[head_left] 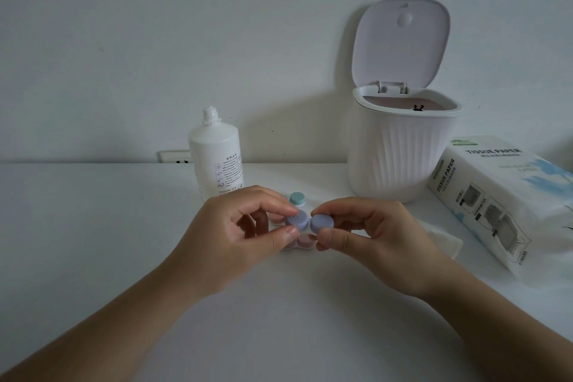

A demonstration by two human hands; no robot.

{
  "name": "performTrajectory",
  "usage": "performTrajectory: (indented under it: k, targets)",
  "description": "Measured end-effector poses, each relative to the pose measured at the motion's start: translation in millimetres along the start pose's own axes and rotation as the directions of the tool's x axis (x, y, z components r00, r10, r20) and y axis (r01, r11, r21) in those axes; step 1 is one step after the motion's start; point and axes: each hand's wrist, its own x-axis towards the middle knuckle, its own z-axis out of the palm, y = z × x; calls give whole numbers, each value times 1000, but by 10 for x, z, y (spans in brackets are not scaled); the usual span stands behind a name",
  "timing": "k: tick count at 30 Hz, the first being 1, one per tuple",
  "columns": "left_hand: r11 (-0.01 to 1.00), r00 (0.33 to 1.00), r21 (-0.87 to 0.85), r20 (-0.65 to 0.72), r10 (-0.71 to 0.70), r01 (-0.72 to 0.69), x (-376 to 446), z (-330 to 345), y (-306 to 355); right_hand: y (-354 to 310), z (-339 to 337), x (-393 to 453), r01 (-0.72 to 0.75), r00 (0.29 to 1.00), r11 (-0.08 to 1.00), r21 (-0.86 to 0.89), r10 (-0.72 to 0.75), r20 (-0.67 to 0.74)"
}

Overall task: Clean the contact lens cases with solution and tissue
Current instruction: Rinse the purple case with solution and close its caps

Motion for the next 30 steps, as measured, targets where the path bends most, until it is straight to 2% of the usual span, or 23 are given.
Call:
performTrajectory:
  k: [6,16,21,30]
  targets:
    - [999,998,-26,29,-47,48,-17,13,17,-3,-6,-7,-10,1000,1000,1,10,-7]
    - [986,985,-94,-92,-147,138,6,72,45,-5,12,-5,-10,1000,1000,-3,10,-1]
    - [988,992,-116,-60,-113,105,-4,62,58,-3,7,-6,-1,1000,999,-33,1,20]
    - [990,989,-80,-91,-120,113,-12,66,53,-20,31,-2,39,999,999,-34,-39,18]
